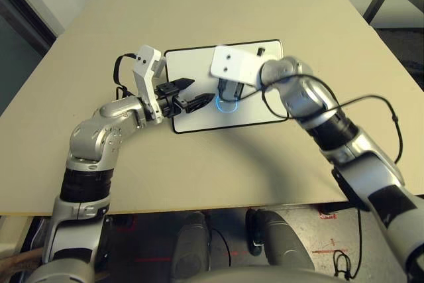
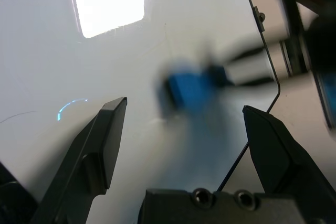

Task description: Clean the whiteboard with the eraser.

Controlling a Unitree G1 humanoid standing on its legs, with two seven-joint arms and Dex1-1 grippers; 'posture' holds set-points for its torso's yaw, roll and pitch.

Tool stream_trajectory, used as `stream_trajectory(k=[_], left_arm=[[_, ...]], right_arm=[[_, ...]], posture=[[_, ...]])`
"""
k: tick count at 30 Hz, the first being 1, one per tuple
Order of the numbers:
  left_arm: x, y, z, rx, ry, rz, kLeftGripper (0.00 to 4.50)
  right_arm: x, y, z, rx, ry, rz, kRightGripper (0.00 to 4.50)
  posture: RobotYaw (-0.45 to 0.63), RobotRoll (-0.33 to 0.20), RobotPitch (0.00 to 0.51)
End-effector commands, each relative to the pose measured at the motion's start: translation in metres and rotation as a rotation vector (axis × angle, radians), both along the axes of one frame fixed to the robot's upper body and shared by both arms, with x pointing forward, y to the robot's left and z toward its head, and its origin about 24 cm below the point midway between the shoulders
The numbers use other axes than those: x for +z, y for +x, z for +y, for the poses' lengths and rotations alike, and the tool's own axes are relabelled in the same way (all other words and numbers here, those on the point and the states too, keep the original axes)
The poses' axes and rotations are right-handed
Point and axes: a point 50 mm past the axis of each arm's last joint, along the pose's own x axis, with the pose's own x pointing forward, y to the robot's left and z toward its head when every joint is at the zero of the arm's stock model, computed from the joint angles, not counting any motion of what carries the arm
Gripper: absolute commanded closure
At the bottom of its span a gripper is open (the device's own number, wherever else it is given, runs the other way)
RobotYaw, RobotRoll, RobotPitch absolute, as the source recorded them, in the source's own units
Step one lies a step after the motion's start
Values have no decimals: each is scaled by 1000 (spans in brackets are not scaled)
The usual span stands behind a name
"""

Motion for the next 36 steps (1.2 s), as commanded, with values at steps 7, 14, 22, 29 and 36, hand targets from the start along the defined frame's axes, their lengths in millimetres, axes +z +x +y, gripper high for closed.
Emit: stream_trajectory(k=[7,14,22,29,36], left_arm=[[-3,0,-2,-7,6,10,0],[-4,0,-2,-9,3,13,0],[-4,0,-3,-12,2,15,0],[-5,-1,-3,-12,0,17,0],[-6,0,-4,-15,-2,21,0]], right_arm=[[4,6,-3,-46,-21,-7,4356],[40,40,-9,-159,51,-126,4360],[23,24,-4,-92,13,-77,4365],[-3,-11,-2,23,-70,13,4367],[42,16,0,-51,-30,-139,4367]], posture=[[-34,0,156],[-36,0,157],[-38,0,160],[-41,0,164],[-50,0,162]])
